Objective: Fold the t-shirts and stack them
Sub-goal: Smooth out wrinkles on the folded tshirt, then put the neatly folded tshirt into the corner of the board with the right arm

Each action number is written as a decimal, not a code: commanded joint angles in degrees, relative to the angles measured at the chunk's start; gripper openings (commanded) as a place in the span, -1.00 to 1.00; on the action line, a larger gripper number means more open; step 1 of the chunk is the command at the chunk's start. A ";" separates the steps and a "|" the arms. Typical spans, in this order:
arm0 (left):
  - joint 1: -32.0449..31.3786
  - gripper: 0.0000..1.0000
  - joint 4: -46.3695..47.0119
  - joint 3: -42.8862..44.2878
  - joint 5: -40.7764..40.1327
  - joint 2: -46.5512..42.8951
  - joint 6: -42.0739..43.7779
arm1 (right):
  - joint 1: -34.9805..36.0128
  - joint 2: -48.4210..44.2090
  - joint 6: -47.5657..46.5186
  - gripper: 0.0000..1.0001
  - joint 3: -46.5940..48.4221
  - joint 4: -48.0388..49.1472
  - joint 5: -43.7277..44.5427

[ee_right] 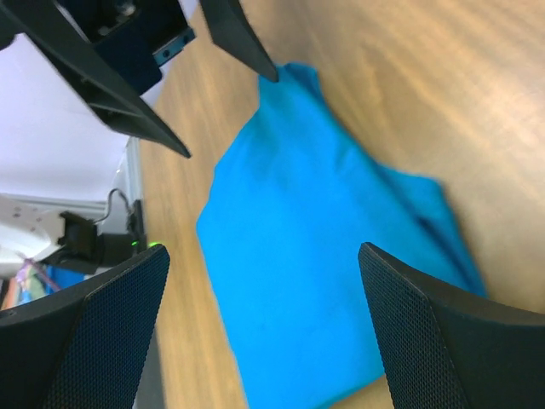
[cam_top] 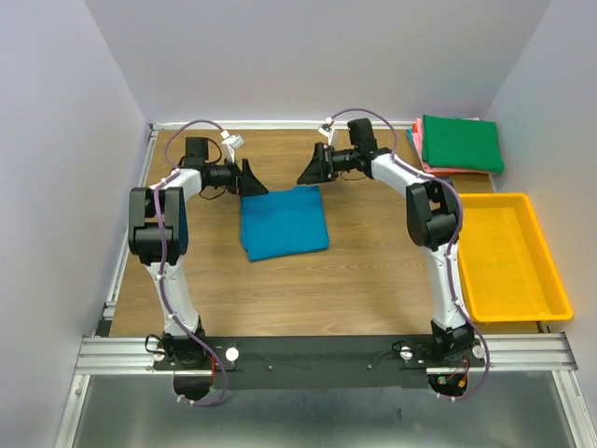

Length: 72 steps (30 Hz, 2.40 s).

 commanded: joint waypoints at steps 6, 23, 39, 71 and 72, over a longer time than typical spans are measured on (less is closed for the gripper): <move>1.44 0.85 2.57 2.64 -6.42 8.58 -5.36 | -0.49 10.02 -4.47 0.94 -0.76 0.55 4.67; -4.84 0.86 0.29 3.10 -30.22 -20.99 16.95 | -3.39 -11.49 -4.31 1.00 -4.53 0.47 16.87; -42.22 0.69 0.65 -12.84 -51.94 -22.11 34.46 | -7.79 -36.56 13.18 1.00 -38.81 2.13 41.85; -44.61 -1.00 -1.12 -4.48 -45.36 -13.12 34.11 | -6.21 -25.05 39.81 0.95 -59.66 50.74 24.54; -44.35 -1.00 -1.21 -4.21 -44.75 -13.12 33.84 | -5.86 -24.35 40.43 0.95 -59.39 51.26 24.37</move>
